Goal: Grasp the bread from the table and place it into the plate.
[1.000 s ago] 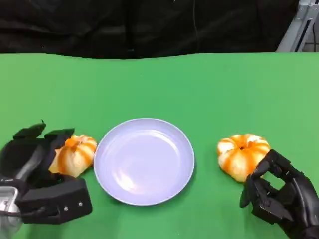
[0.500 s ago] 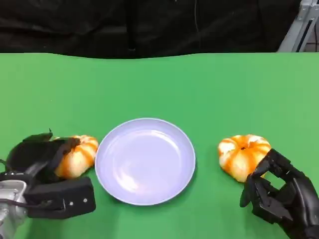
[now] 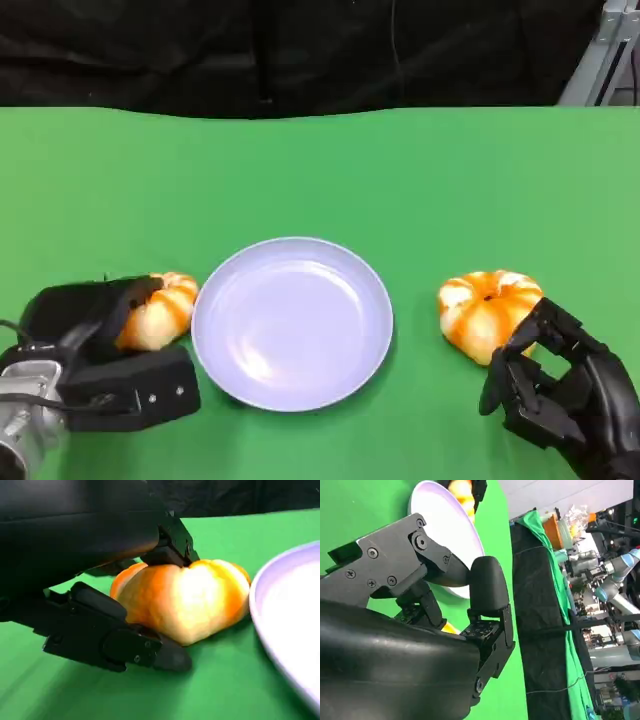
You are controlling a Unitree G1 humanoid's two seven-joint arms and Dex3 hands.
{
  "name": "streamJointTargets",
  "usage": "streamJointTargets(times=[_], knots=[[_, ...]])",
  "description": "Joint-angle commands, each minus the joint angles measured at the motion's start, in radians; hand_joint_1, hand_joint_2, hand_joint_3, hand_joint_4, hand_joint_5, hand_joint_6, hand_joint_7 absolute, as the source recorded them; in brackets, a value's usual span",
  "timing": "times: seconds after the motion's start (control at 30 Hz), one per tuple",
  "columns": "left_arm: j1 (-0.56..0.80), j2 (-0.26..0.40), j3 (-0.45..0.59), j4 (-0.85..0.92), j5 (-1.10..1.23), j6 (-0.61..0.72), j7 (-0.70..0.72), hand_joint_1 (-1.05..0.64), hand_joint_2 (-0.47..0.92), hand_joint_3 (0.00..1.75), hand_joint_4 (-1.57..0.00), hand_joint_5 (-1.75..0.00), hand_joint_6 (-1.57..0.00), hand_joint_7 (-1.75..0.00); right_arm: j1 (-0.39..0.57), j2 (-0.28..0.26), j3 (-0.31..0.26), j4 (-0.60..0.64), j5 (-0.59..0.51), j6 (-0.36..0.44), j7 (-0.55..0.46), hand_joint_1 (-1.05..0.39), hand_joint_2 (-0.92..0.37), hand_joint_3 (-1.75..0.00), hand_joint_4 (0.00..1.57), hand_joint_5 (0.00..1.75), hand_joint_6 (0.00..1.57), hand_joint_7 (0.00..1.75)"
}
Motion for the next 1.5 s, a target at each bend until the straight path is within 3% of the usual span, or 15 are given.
streamJointTargets(times=[0.03,0.07,0.1,0.17,0.2,0.27,0.47,0.67,0.73,0.83,0.9,1.03,1.1,1.2,1.5], knots=[[0.01,-0.008,0.009,0.035,-0.042,-0.01,-0.009,-0.05,0.92,0.28,-0.86,-1.07,-1.13,-0.18,0.0,-0.005,-0.009,0.002,0.007,-0.016,0.001,-0.18,-0.59,-1.04,0.83,1.75,0.64,1.65],[0.01,-0.009,0.008,0.037,-0.047,-0.012,-0.009,-0.04,0.92,0.28,-0.74,-1.41,-1.17,-0.25,0.0,-0.004,-0.009,0.001,0.007,-0.015,0.0,-0.18,-0.59,-1.04,0.83,1.75,0.64,1.65],[0.01,-0.007,0.007,0.037,-0.051,-0.008,-0.005,-0.03,0.92,0.29,-0.7,-1.52,-1.18,-0.27,0.001,-0.004,-0.008,-0.002,0.006,-0.011,-0.002,-0.17,-0.59,-1.04,0.83,1.75,0.64,1.65],[0.01,-0.004,0.006,0.033,-0.061,-0.004,0.0,-0.01,0.92,0.25,-0.61,-1.7,-0.69,-1.27,0.003,-0.006,-0.007,-0.008,0.005,-0.005,-0.005,-0.17,-0.59,-1.04,0.83,1.75,0.65,1.65],[0.011,-0.003,0.013,0.029,-0.073,-0.002,-0.004,-0.01,0.92,0.25,-0.58,-1.72,-0.55,-1.5,0.004,-0.007,-0.006,-0.011,0.003,-0.002,-0.006,-0.17,-0.59,-1.04,0.83,1.75,0.65,1.65],[0.011,0.004,0.025,0.022,-0.092,-0.01,-0.007,-0.01,0.92,0.28,-0.54,-1.74,-0.41,-1.7,0.002,-0.008,-0.008,-0.004,0.004,-0.012,-0.001,-0.17,-0.59,-1.05,0.83,1.75,0.65,1.65],[0.006,0.018,0.053,-0.004,-0.13,-0.024,0.008,0.01,0.92,0.2,-0.56,-1.75,-0.41,-1.73,0.005,-0.008,-0.008,-0.012,-0.001,-0.002,-0.014,-0.18,-0.59,-1.05,0.83,1.75,0.64,1.66],[0.016,0.046,0.092,-0.096,-0.156,-0.074,0.03,-0.02,0.92,0.31,-0.55,-1.75,-0.46,-1.68,0.003,-0.009,-0.007,-0.005,-0.001,-0.009,-0.011,-0.17,-0.59,-1.05,0.82,1.75,0.63,1.67],[0.021,0.055,0.1,-0.141,-0.153,-0.095,0.039,-0.02,0.92,0.36,-0.55,-1.75,-0.55,-1.53,0.003,-0.009,-0.007,-0.011,-0.001,-0.001,-0.015,-0.17,-0.59,-1.05,0.83,1.75,0.63,1.68],[0.031,0.059,0.106,-0.196,-0.146,-0.097,0.038,-0.03,0.92,0.38,-0.55,-1.74,-0.59,-1.47,0.004,-0.01,-0.007,-0.014,0.001,0.002,-0.014,-0.16,-0.59,-1.06,0.83,1.75,0.64,1.68],[0.046,0.058,0.106,-0.271,-0.136,-0.087,0.031,-0.01,0.92,0.37,-0.58,-1.65,-0.69,-1.31,0.002,-0.012,-0.008,-0.007,0.006,-0.002,-0.003,-0.16,-0.59,-1.06,0.83,1.75,0.63,1.67],[0.067,0.059,0.11,-0.333,-0.131,-0.064,0.016,0.01,0.92,0.36,-0.58,-1.65,-0.7,-1.28,0.001,-0.013,-0.009,-0.004,0.008,-0.004,0.001,-0.17,-0.59,-1.06,0.83,1.75,0.63,1.67],[0.081,0.051,0.085,-0.438,-0.11,-0.074,-0.018,0.03,0.92,0.31,-0.57,-1.69,-0.68,-1.35,0.0,-0.01,-0.008,-0.006,0.009,-0.005,0.001,-0.17,-0.58,-1.06,0.84,1.75,0.63,1.67],[0.089,0.038,0.06,-0.505,-0.094,-0.088,-0.057,0.04,0.92,0.31,-0.61,-1.62,-0.7,-1.31,-0.001,-0.006,-0.006,-0.004,0.002,-0.015,-0.002,-0.17,-0.58,-1.06,0.84,1.75,0.63,1.67],[0.041,-0.051,0.013,-0.401,-0.079,-0.108,-0.107,-0.01,0.92,0.32,-0.61,-1.64,-0.69,-1.36,0.005,-0.007,0.001,-0.025,-0.001,0.002,-0.007,-0.16,-0.59,-1.07,0.84,1.75,0.63,1.67]])
